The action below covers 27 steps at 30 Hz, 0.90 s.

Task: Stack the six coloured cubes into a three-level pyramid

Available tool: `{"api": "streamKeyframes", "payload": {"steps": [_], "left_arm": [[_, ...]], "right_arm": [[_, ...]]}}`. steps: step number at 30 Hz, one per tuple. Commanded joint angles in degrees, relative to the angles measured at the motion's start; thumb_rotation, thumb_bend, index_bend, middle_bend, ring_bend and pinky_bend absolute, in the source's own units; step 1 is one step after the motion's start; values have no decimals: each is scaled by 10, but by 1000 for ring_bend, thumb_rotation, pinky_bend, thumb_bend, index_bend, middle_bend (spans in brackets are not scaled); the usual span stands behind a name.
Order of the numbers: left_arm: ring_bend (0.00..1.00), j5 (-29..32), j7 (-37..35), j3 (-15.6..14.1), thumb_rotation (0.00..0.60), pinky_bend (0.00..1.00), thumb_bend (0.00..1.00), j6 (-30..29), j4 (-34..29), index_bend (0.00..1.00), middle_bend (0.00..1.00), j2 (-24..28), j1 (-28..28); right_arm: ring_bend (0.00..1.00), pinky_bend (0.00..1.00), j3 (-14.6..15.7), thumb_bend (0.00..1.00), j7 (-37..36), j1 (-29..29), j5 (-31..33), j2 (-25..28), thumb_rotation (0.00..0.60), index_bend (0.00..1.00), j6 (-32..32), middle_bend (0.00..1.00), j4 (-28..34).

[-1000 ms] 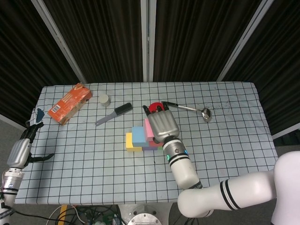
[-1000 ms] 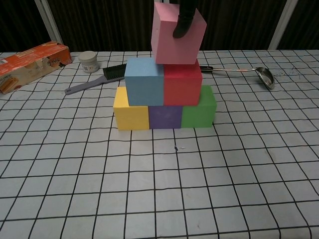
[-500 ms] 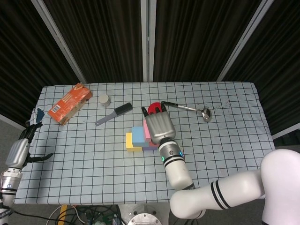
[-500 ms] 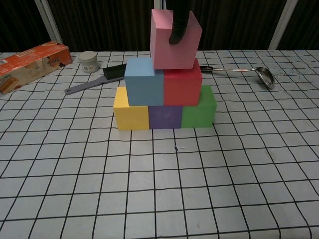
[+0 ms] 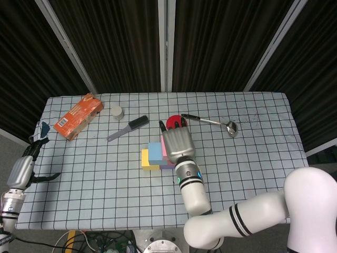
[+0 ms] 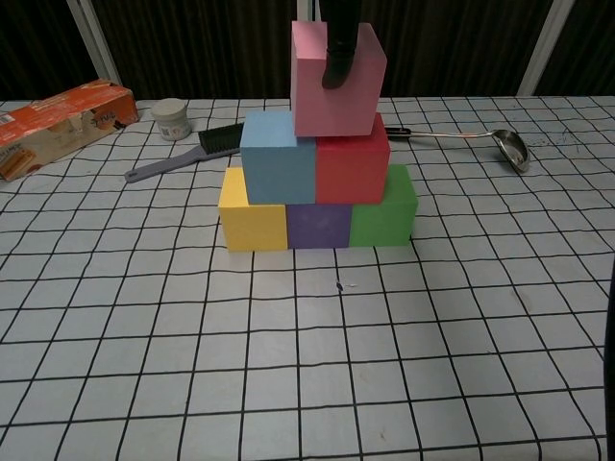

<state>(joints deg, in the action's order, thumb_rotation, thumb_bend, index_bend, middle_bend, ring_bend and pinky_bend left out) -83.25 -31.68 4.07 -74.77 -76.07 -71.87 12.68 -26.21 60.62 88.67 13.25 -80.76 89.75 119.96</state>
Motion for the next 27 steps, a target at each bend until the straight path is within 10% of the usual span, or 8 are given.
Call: {"api": "streamKeyframes", "payload": {"steps": [1, 27], "left_arm": [[0, -1, 0, 0, 600, 67, 61, 0, 0, 48, 88, 0, 0], [0, -2, -20, -4, 600, 66, 61, 3, 13, 48, 88, -3, -1]], "right_arm": [[136, 0, -11, 147, 12, 6, 9, -10, 600, 0, 12, 565, -5], [136, 0, -56, 148, 64, 4, 23, -62, 600, 0, 51, 568, -41]]}}
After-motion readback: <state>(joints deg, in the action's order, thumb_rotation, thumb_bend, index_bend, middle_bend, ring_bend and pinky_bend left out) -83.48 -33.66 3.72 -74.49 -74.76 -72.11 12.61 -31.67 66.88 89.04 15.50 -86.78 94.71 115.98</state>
